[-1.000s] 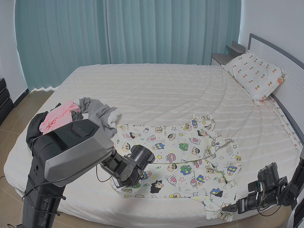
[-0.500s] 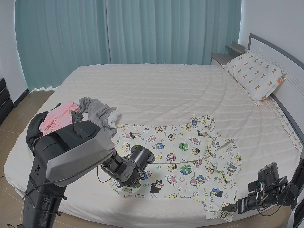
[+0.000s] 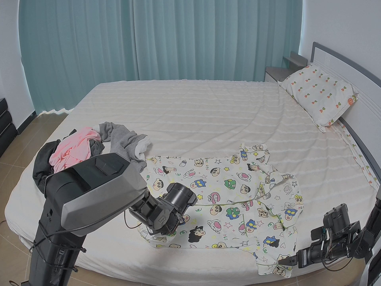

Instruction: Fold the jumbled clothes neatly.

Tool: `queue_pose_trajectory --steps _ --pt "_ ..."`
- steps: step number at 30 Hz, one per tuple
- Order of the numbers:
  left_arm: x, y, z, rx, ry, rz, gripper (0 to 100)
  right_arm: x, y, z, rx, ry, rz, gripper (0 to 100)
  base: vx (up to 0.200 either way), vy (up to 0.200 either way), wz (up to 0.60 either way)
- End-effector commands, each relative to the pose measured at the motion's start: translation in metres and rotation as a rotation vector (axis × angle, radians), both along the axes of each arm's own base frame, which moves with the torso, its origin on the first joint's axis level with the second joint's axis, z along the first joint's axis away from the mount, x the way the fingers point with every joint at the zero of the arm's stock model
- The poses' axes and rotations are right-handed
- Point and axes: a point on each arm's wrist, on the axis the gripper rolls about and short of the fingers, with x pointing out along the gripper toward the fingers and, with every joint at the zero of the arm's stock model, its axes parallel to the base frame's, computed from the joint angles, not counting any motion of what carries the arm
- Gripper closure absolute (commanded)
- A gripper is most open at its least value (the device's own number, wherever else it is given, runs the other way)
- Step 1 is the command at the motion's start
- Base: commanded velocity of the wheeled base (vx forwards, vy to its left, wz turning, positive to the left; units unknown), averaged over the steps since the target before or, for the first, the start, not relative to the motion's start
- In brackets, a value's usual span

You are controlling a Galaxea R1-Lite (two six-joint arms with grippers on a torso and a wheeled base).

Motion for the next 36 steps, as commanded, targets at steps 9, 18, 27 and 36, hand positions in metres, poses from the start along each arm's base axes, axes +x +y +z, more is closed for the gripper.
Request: queue_pose_trajectory --steps 9,18,27,36 --pt "-0.001 -0.001 -0.002 0.003 0.002 -0.001 100 -0.004 -0.001 -0.001 -0.004 0.020 0.001 0 0.000 0.000 0.00" --pt "0.009 0.015 0.029 0.000 -0.051 0.018 100 -0.005 -0.001 -0.001 -0.005 0.024 0.001 0 0.000 0.000 0.00" --pt "0.013 0.045 0.047 0.034 -0.058 0.024 100 -0.005 -0.001 -0.002 -0.007 0.029 0.001 0 0.000 0.000 0.00" --pt "0.031 0.063 0.048 0.084 -0.104 -0.051 100 -0.005 -0.001 -0.003 -0.008 0.031 0.002 0 0.000 0.000 0.00"
